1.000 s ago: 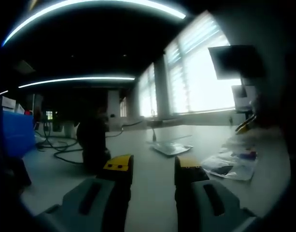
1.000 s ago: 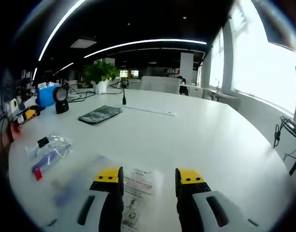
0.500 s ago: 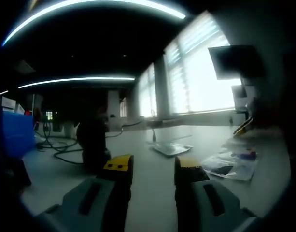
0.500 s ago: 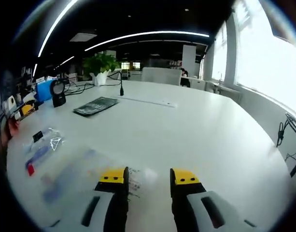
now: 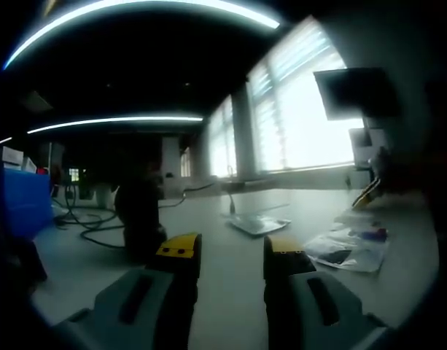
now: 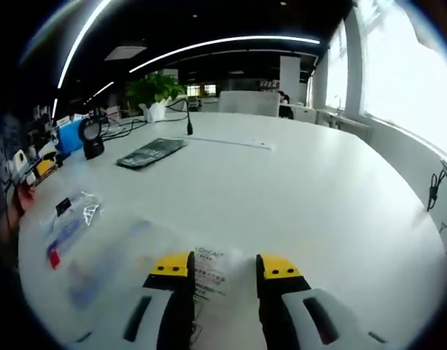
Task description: Clip sheet goods on table flip sheet goods clip sheet goods scan sheet goods put sheet goods back to table
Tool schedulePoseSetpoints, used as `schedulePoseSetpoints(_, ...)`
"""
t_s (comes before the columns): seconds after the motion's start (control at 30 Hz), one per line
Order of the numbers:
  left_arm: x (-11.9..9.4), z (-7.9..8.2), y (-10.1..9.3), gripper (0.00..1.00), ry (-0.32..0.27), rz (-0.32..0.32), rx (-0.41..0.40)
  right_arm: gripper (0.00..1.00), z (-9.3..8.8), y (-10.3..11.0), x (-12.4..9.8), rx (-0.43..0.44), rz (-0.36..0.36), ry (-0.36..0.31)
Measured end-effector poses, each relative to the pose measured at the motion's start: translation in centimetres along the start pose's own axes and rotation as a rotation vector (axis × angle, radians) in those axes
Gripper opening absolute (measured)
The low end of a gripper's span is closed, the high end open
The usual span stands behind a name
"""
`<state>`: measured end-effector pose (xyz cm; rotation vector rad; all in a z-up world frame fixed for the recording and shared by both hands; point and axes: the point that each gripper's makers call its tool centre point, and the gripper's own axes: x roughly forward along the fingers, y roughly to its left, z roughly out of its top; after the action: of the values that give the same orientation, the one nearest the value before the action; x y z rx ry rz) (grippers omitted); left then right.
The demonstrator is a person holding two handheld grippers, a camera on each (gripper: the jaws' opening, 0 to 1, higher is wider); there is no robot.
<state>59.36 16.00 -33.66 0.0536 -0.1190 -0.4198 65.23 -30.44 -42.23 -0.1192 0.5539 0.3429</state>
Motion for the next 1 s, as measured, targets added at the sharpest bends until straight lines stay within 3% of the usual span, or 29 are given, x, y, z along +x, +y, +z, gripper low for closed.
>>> schedulePoseSetpoints(0.57,0.01,-0.02,-0.02,0.27,0.002,0.001,0.002,0.23,-0.06,0.39,0.07,0.012,0.009,0.063)
schedulePoseSetpoints(1.0,-0.06,0.03,0.01,0.27,-0.001,0.001,0.002,0.08,0.05,0.78,0.20,0.009,0.048,0.100)
